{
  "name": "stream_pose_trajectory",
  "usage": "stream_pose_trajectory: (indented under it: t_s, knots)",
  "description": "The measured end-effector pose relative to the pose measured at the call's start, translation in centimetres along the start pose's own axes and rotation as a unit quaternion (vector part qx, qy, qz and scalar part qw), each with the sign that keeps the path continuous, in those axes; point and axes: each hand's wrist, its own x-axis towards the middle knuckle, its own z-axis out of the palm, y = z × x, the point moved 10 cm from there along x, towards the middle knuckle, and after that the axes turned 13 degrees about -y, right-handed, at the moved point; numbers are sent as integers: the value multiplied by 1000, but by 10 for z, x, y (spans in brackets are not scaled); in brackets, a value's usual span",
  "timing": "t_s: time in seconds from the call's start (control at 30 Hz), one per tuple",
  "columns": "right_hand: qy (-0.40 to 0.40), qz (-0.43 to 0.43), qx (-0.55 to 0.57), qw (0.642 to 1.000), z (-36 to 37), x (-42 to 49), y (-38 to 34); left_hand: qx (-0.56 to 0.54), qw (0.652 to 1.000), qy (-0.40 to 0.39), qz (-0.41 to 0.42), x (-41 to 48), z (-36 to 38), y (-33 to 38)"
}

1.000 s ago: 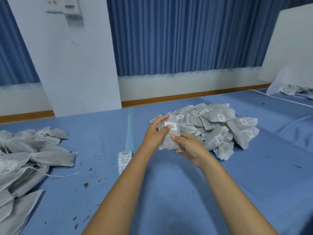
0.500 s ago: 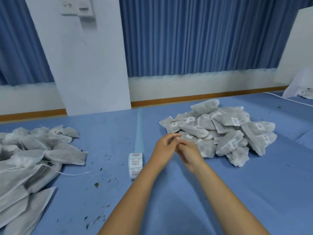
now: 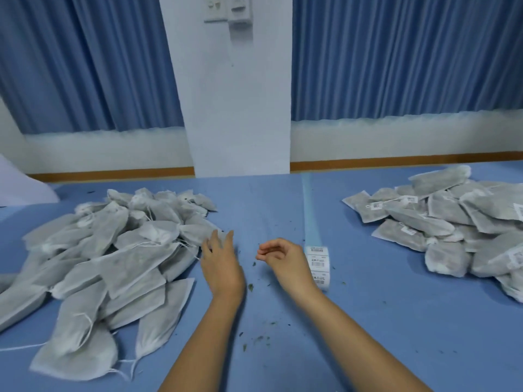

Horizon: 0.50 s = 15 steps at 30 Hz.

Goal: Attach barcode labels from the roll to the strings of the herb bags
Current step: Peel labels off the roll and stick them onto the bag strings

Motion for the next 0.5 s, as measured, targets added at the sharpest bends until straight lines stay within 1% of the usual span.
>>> stream_pose_trajectory:
  t_s: [0.03,0.07,0.17,0.23,0.27,0.33,0.43,0.47,0.5]
  knots:
    - [-3,9,-14,1000,4,2,6,68,997,-20,2,7,3,-8]
    - [-5,16,-22,1000,8,3,12,102,994,-33,1,14,6,-14]
    - [-11,36,-30,999,11,3,27,168,984,-54,-5,28,9,-21]
    - [-18,49,-48,997,12,0,34,209,976,-54,6,36,9,-17]
    - [-22,53,-60,997,12,-2,37,217,975,-50,10,40,9,-16]
    - [-30,49,-80,995,12,-7,36,199,979,-35,18,43,7,-9]
    - [-22,2,-92,996,8,-16,21,128,991,22,37,38,-3,14]
    - [-19,-15,-90,996,7,-19,16,124,991,34,47,38,-3,21]
    - [-21,-27,-86,996,5,-22,11,132,990,26,49,39,1,23]
